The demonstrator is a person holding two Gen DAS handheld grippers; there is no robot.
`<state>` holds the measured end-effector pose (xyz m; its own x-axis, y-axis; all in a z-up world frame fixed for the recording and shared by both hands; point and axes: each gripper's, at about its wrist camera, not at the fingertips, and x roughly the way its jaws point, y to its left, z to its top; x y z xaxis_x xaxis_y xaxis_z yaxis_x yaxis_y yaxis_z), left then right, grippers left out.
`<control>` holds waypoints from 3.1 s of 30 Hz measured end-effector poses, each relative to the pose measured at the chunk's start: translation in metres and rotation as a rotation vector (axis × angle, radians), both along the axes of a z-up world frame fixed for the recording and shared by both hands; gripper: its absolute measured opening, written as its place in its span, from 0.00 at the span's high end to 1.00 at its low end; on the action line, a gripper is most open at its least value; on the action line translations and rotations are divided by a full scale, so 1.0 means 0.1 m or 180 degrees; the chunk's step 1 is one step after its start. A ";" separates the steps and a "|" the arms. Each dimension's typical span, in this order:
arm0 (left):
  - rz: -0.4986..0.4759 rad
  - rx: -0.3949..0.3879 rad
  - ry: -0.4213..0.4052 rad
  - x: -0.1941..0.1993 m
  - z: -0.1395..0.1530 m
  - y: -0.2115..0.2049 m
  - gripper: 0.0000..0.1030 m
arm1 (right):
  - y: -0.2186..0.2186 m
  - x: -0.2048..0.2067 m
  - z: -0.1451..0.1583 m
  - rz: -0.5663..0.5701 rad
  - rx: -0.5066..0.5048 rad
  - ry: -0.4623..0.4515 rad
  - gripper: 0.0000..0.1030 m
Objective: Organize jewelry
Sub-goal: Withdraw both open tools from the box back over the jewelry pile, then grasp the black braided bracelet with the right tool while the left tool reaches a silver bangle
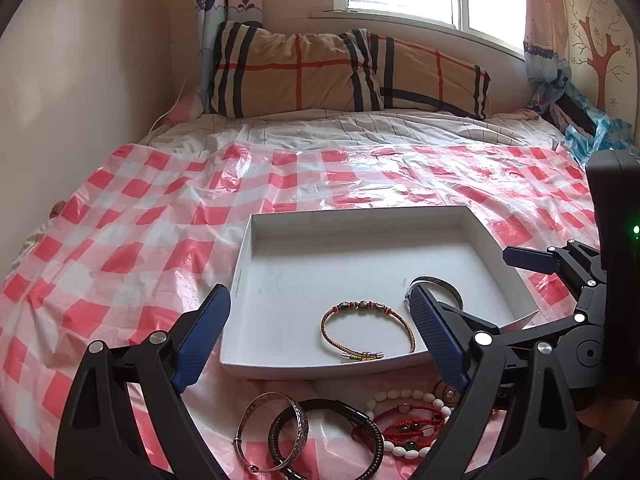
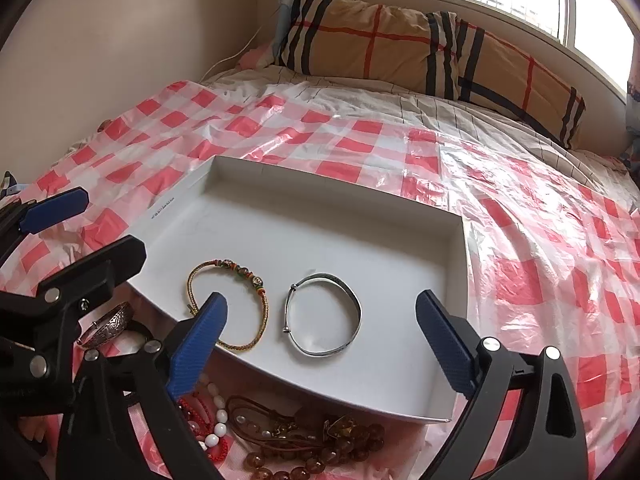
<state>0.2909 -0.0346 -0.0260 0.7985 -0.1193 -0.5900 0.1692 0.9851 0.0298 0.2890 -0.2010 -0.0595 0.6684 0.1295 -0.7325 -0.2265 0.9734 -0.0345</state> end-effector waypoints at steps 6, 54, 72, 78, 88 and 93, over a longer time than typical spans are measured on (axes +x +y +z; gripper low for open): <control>-0.0007 0.0034 -0.0017 -0.02 0.00 -0.02 0.14 | 0.03 0.00 -0.01 0.0040 -0.0049 0.0004 0.11; -0.0297 -0.0046 0.0340 -0.81 -0.13 0.72 0.08 | -0.54 -0.84 -0.15 -0.0303 -0.0017 0.0616 0.10; -0.0240 0.0340 0.0734 -0.44 -0.49 0.34 0.73 | -0.43 -0.84 -0.16 -0.0188 -0.0126 0.0610 0.10; -0.0213 0.0067 0.0894 -0.40 -0.49 0.47 0.96 | -0.40 -0.87 -0.12 -0.0114 -0.0090 0.0561 0.10; 0.0040 -0.0758 0.1066 -0.32 -0.48 0.95 0.96 | 0.51 -0.92 0.07 0.0868 0.0209 0.0324 0.10; 0.0064 -0.0788 0.1079 -0.32 -0.48 1.00 0.96 | 1.02 -0.73 -0.14 0.1176 -0.0039 0.0439 0.10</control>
<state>0.2589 0.0655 -0.0736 0.5678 -0.2768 -0.7752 0.1093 0.9588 -0.2623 0.2157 -0.0993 -0.0736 0.4737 0.3335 -0.8151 -0.5648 0.8252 0.0094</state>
